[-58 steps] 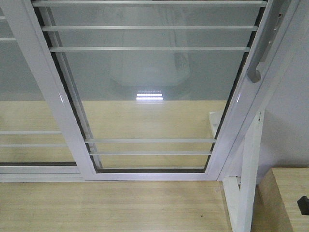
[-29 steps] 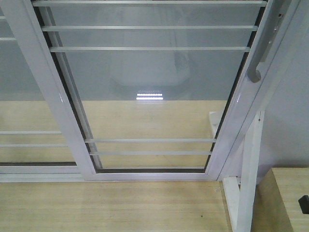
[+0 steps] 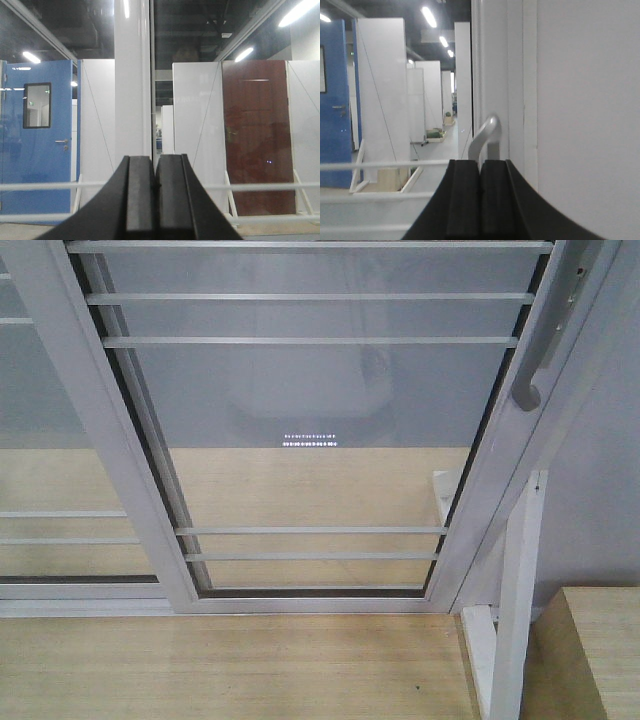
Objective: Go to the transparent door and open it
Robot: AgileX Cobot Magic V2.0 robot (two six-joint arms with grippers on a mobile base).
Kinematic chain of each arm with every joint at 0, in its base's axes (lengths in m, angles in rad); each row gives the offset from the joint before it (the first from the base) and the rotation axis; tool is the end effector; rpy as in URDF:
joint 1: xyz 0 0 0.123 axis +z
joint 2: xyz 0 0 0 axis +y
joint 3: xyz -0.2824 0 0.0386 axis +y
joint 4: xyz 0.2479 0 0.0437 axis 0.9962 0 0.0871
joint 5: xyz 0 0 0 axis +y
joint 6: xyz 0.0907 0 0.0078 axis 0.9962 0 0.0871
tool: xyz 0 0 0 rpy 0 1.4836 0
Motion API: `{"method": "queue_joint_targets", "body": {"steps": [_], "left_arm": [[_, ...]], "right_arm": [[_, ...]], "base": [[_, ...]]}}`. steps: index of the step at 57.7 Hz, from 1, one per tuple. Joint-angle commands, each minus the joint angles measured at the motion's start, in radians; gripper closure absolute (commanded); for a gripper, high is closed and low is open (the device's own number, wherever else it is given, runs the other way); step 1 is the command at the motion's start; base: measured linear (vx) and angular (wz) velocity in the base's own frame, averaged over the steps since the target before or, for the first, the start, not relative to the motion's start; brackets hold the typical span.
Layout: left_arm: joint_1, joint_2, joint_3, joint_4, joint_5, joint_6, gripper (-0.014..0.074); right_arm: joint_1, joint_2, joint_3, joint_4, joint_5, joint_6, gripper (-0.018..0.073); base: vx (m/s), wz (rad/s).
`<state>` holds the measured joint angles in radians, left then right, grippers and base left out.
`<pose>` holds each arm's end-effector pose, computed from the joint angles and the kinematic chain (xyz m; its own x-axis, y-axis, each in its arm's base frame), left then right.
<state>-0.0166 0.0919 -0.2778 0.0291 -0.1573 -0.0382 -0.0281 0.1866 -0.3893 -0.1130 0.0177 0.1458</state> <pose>0.0407 -0.0011 0.3140 0.4169 -0.0164 -0.9088 0.0247 0.9997 -0.0067 0.0514 -0.0016 0.3304 0.2697 0.0252 -0.9626 0.0212 0.9993 0.0321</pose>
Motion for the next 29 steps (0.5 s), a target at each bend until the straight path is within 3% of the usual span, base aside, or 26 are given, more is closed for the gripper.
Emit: {"method": "queue_joint_targets", "body": {"steps": [1,11,21,29], "left_arm": [[-0.005,0.142,-0.167,-0.007,0.046,-0.001,0.0598],[-0.005,0.439,-0.339,0.000,0.078,-0.001,0.0596],[-0.005,0.666,-0.361,-0.005,0.045,-0.005,0.0591],[-0.005,0.723,-0.361,-0.006,0.018,-0.004,0.0542]], "right_arm": [[-0.006,0.151,-0.185,-0.050,-0.029,-0.024,0.0564],[-0.006,0.477,-0.365,-0.119,-0.041,-0.053,0.0564],[-0.001,0.710,-0.397,-0.021,-0.140,-0.009,0.0554],[-0.001,0.784,-0.397,0.017,-0.189,0.004,0.0491]], "base": [[0.00,0.00],[0.00,0.00],[0.00,0.00],[0.00,0.00]]}}
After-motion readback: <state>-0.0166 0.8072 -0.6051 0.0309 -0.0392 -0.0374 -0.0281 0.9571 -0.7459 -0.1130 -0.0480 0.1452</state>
